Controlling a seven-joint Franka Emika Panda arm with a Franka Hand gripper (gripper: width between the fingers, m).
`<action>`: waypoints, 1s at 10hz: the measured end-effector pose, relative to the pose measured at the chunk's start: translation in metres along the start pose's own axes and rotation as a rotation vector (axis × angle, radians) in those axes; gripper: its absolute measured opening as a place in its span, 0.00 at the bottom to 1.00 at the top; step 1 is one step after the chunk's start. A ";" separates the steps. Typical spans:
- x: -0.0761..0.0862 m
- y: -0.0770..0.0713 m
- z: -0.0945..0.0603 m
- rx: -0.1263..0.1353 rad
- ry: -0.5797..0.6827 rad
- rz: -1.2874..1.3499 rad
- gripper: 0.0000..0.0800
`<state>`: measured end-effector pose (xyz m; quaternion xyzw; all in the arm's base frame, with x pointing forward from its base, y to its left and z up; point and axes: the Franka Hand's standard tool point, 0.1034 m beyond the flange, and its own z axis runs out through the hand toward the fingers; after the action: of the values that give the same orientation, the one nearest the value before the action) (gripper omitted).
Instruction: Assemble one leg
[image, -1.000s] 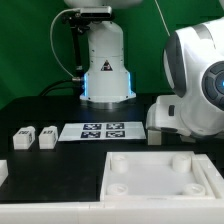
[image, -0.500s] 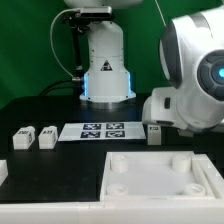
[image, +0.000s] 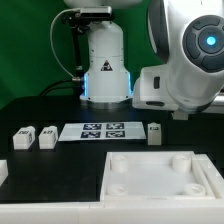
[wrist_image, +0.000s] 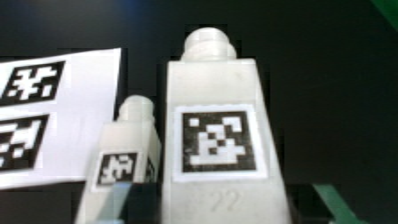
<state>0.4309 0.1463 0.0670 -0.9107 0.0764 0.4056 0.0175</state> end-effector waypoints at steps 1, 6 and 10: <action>-0.008 0.011 -0.028 0.011 0.074 -0.052 0.37; -0.008 0.016 -0.101 0.008 0.556 -0.100 0.37; 0.001 0.000 -0.143 0.023 0.923 -0.194 0.37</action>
Offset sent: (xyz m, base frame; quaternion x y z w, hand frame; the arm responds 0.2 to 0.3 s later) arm 0.0495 -0.0104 0.0496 -0.0839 0.2560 -0.0362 0.9624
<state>0.5367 0.1328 0.1626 -0.9985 -0.0046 -0.0459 0.0296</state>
